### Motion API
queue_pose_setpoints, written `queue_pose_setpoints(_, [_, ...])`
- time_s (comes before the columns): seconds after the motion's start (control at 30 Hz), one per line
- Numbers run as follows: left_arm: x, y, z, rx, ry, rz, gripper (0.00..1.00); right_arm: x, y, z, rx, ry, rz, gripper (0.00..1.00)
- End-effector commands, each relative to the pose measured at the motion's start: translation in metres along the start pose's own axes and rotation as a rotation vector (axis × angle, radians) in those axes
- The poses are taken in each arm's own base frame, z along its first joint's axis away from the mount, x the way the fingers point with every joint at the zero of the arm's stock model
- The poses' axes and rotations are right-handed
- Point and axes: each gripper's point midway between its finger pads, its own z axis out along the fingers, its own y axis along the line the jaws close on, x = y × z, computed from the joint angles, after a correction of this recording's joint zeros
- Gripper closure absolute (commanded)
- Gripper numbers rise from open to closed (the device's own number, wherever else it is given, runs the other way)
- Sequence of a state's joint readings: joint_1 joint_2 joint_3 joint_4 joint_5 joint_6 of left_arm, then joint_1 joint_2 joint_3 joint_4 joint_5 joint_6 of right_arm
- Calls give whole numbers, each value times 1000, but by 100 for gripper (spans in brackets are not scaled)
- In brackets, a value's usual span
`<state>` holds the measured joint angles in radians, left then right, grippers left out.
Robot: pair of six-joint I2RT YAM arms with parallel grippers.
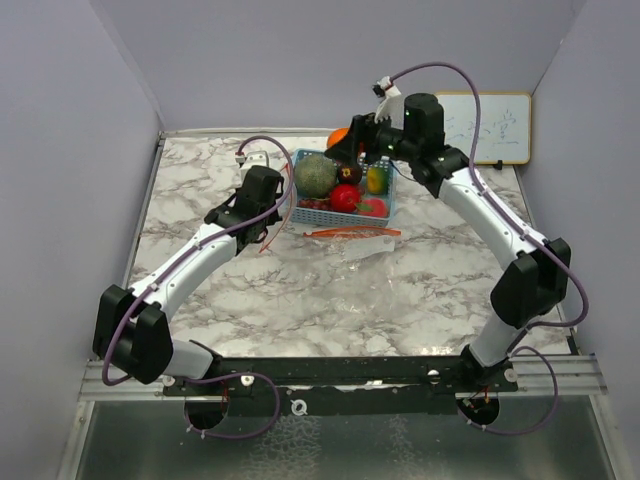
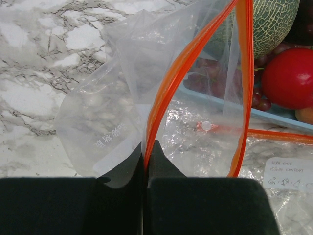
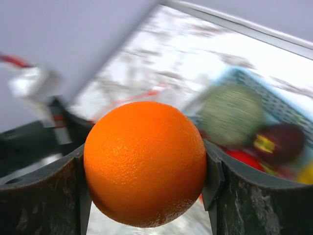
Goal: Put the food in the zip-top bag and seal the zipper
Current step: Pick up the fake fruit from the bin, then place the fake fruit in the zipper food storage bag.
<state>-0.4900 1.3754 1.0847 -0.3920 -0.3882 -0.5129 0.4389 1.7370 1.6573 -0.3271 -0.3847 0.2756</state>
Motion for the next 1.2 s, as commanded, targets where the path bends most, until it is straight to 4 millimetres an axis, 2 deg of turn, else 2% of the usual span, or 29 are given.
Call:
queue_pose_setpoints(0.0, [-17, -4, -12, 38, -42, -16, 100, 13, 121, -2, -589, 16, 121, 74])
queue_pose_setpoints(0.13, [-22, -7, -19, 69, -60, -38, 100, 20, 158, 16, -717, 46, 192, 76])
queue_pose_setpoints(0.23, [-28, -12, -28, 113, -89, -68, 100, 25, 165, 26, -749, 51, 251, 77])
queue_pose_setpoints(0.47, [-32, -21, -46, 208, -134, -152, 100, 32, 156, 47, -728, 39, 377, 79])
queue_pose_setpoints(0.63, [-34, -22, -57, 246, -157, -203, 100, 57, 133, 64, -574, 93, 412, 80])
queue_pose_setpoints(0.77, [-40, -24, -65, 273, -185, -245, 100, 78, 114, 67, -441, 146, 347, 80])
queue_pose_setpoints(0.97, [-53, -35, -70, 332, -210, -311, 100, 103, 104, 64, -271, 229, 217, 80])
queue_pose_setpoints(1.07, [-52, -41, -68, 360, -199, -340, 100, 105, 104, 61, -205, 232, 170, 78])
queue_pose_setpoints(1.17, [-44, -46, -63, 381, -171, -367, 100, 98, 106, 59, -153, 230, 112, 75])
